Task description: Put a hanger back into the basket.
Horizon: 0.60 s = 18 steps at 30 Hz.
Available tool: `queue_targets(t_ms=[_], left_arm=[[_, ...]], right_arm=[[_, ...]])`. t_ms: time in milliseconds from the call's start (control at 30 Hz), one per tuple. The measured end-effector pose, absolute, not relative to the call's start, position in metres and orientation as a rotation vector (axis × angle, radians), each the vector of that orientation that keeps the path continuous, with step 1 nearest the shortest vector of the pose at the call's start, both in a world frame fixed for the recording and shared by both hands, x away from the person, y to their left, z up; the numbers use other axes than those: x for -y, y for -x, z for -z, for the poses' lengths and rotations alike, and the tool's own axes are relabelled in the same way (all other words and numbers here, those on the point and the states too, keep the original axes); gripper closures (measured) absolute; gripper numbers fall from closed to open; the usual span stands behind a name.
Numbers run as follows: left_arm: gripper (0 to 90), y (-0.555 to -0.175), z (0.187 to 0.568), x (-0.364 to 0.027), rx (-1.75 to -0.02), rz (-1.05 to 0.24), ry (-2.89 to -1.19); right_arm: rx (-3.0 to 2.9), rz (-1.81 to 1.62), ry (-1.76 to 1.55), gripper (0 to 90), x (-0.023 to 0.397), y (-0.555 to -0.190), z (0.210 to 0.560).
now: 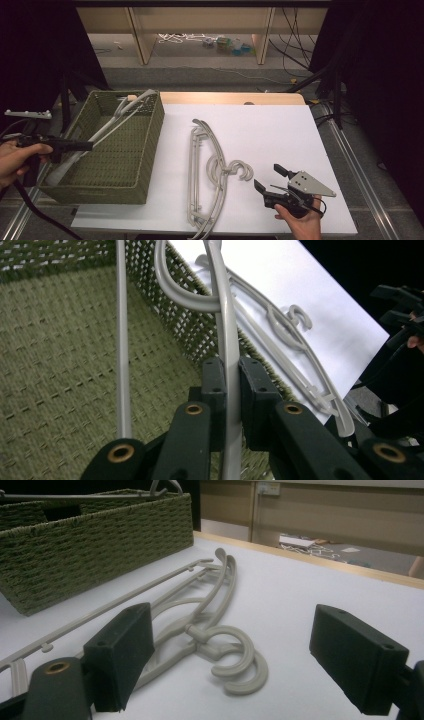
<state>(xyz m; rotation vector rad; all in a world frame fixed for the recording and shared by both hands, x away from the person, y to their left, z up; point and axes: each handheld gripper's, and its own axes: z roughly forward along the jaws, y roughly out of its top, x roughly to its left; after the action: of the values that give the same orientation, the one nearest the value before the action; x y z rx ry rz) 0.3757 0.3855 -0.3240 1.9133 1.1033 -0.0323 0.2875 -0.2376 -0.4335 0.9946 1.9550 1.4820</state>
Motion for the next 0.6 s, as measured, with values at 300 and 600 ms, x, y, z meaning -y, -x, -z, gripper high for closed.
queue_targets(t_ms=[300, 600], left_arm=[[82.2, -0.385, 0.337, -0.389, -1.125, 0.046, -1.946], [82.1, -0.396, 0.351, -0.390, -1.158, 0.041, -2.008]], right_arm=[[-1.956, -1.468, -0.996, 18.6, 0.238, -0.288, 0.433], [-1.960, -1.465, -1.001, 18.4, 0.237, -0.288, 0.434]])
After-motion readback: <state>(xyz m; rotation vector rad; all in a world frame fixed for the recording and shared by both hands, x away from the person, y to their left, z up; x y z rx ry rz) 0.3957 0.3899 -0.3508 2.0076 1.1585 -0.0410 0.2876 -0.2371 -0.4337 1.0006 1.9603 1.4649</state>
